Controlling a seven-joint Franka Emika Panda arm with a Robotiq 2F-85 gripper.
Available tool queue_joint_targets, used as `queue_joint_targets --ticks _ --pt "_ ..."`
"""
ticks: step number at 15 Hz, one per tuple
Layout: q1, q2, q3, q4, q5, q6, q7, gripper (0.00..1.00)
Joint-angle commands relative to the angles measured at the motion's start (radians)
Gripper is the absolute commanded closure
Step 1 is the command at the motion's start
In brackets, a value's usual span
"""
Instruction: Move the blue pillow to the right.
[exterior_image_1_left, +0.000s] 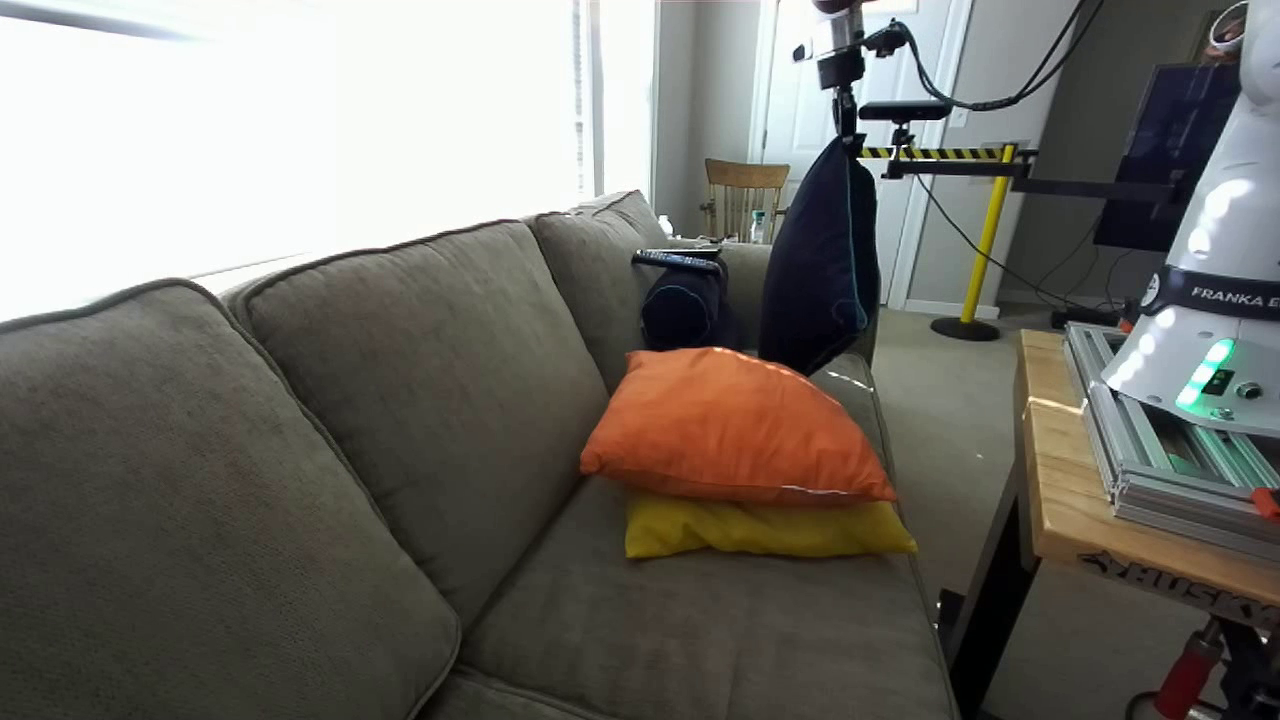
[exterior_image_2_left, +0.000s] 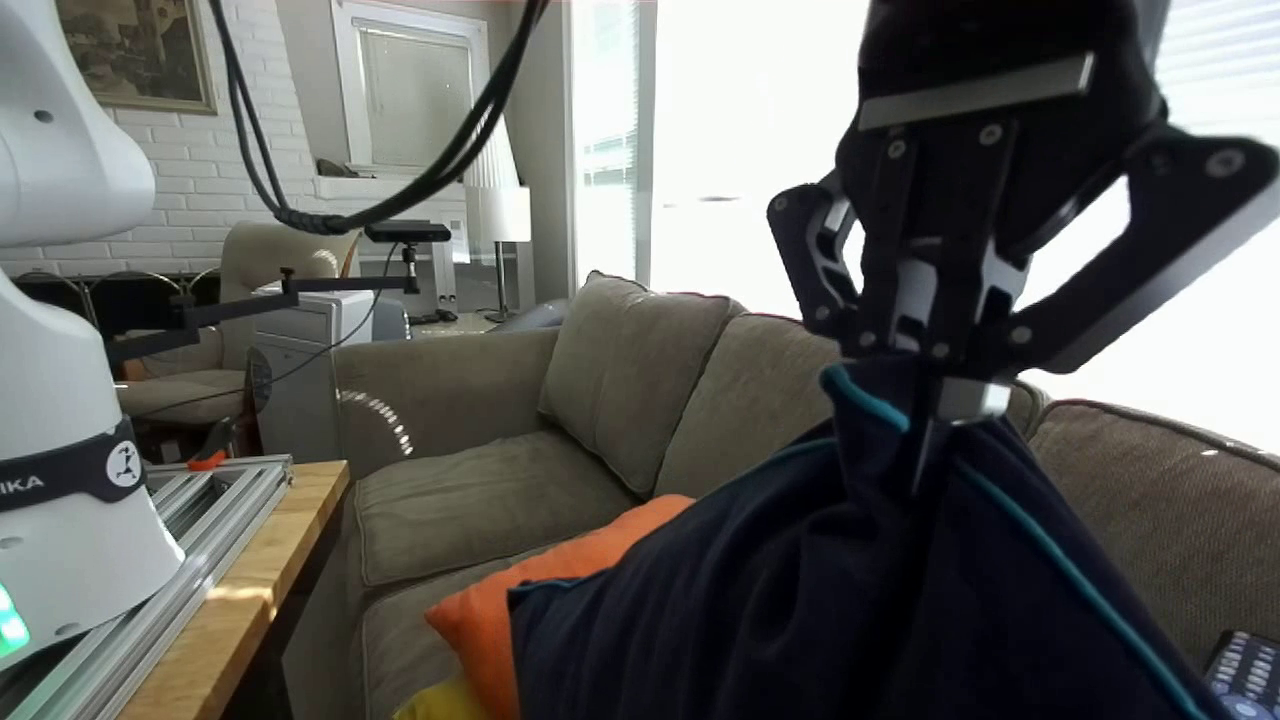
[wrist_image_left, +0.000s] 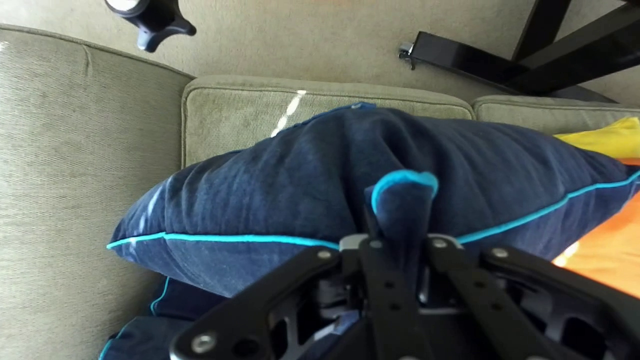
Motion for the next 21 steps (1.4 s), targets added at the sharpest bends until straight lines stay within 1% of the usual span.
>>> queue_joint_targets --ticks 1,11,12,17,21 --pt "-0.012 0.011 0.013 0.009 -0.003 -0.001 0.006 0.90" --pt "-0.012 0.020 0.014 0.023 -0.003 -0.001 0.010 0.90" --pt "-0.012 0.020 0.014 0.023 -0.003 -0.001 0.010 0.97" --pt "-0.018 0.073 0.013 0.048 -0.001 -0.003 0.034 0.97" --pt "-0.024 0.130 0.016 0.082 0.010 0.043 0.079 0.97"
